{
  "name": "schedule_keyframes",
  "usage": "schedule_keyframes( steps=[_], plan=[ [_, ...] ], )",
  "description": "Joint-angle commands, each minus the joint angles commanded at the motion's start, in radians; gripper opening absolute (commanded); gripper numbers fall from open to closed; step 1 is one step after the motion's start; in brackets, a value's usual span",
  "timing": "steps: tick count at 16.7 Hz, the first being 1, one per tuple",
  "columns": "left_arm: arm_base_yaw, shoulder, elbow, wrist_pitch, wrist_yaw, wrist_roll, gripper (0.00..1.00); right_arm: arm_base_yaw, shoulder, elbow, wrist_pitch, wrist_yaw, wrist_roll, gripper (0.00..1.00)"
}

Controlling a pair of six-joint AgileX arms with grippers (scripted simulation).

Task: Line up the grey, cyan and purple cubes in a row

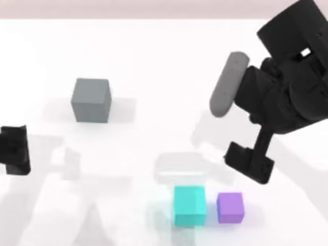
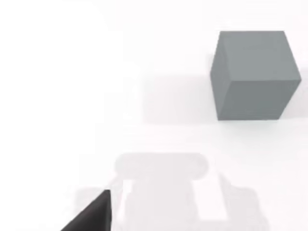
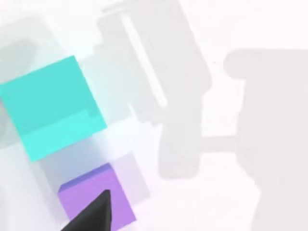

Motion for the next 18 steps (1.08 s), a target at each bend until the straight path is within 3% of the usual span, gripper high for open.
schedule_keyframes(
  steps=[10,18],
  plan=[
    [-0.116,1.085,0.892,-0.7,-0.014,-0.073,1.0,-0.394,-0.886,-0.714,0.48,-0.012,0.305,1.0],
    [-0.153,1.675,1.567,-0.935,-0.024,-0.151,1.0,-0.604,-1.355,-1.122,0.768,0.029,0.48,1.0]
  ],
)
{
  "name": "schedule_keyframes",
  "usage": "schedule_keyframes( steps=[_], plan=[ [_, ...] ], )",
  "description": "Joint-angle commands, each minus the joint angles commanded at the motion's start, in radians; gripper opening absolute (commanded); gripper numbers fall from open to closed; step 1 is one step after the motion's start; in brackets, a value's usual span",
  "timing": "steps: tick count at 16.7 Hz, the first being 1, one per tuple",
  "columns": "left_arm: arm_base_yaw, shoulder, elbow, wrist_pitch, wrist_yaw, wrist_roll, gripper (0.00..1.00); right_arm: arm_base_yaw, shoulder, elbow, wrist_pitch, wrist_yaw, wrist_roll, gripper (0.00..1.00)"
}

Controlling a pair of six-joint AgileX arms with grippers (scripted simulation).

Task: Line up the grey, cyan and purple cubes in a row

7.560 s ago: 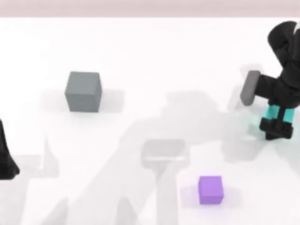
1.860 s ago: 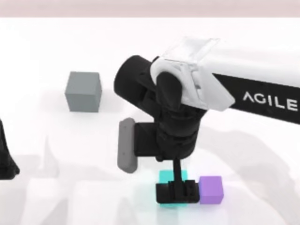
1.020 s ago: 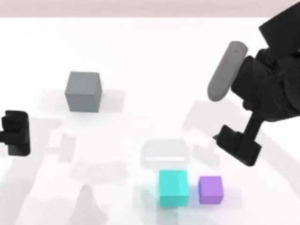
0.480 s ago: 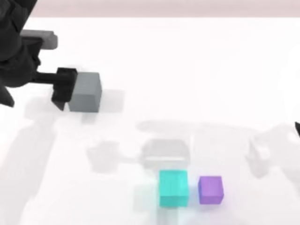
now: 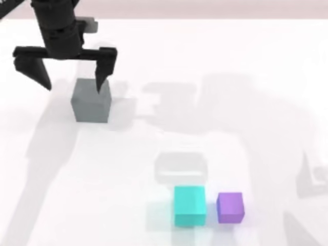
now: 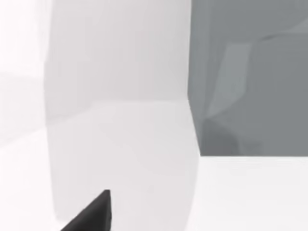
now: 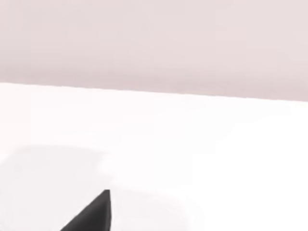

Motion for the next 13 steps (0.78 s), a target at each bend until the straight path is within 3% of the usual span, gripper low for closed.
schedule_keyframes(
  steps=[5,13],
  plan=[
    [-0.003,0.116,0.168,-0.008,0.001,-0.024,1.0,-0.047,-0.123,-0.09,0.078,0.018,0.042,1.0],
    [0.001,0.117,0.127,0.033,0.001,-0.021,1.0,-0.047,-0.124,-0.091,0.079,0.018,0.043,1.0]
  ],
)
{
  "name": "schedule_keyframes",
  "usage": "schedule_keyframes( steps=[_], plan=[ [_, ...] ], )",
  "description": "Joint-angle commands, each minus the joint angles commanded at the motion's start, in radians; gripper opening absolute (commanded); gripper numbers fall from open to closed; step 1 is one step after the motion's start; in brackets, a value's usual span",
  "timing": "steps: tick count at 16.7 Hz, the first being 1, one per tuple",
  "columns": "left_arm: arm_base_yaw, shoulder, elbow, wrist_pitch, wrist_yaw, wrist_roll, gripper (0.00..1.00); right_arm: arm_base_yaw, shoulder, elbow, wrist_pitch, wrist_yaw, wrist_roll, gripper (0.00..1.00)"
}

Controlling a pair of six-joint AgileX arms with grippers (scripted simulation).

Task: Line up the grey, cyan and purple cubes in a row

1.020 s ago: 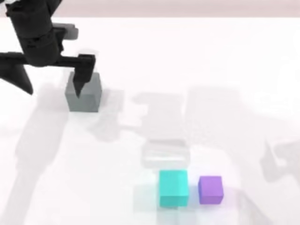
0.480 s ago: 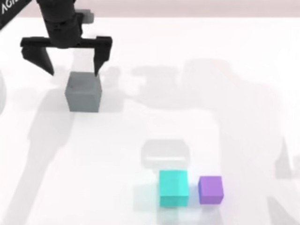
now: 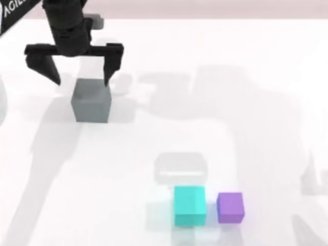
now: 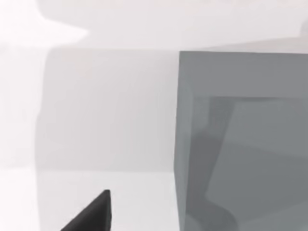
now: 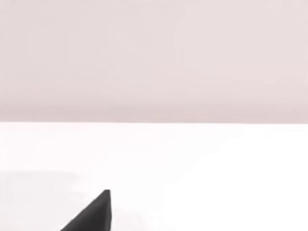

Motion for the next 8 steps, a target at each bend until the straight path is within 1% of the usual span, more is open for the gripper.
schedule_keyframes(
  steps=[5,8],
  plan=[
    [-0.001,0.022,-0.186,0.219,0.0,-0.001,1.0,0.0,0.0,0.0,0.0,0.0,0.0,1.0],
    [-0.001,0.034,-0.251,0.287,0.0,-0.001,1.0,0.0,0.0,0.0,0.0,0.0,0.0,1.0]
  ],
)
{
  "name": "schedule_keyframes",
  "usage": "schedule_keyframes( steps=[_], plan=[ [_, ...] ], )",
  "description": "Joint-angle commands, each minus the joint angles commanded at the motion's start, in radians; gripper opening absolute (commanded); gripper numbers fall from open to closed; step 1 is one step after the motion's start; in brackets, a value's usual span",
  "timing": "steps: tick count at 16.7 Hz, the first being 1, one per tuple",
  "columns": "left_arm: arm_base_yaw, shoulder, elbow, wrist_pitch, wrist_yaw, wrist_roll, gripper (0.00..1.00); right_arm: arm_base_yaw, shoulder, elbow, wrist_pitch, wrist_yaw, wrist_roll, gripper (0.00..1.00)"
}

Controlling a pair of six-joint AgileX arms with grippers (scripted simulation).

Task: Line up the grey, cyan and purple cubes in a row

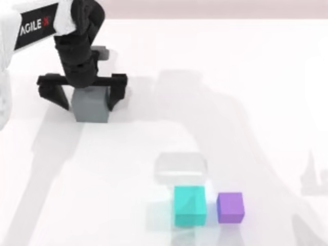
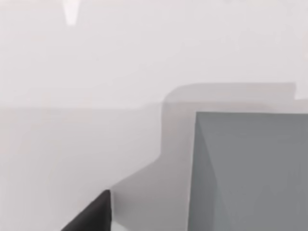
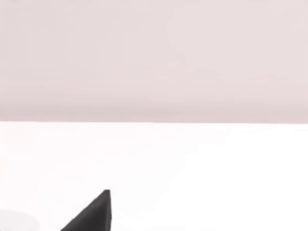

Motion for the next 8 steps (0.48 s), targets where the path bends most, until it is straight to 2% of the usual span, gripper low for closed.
schedule_keyframes(
  steps=[4,8],
  plan=[
    [0.0,0.001,-0.002,0.002,0.0,0.0,1.0,0.0,0.0,0.0,0.0,0.0,0.0,1.0],
    [0.0,0.001,-0.002,0.002,0.0,0.0,0.7,0.0,0.0,0.0,0.0,0.0,0.0,1.0]
  ],
)
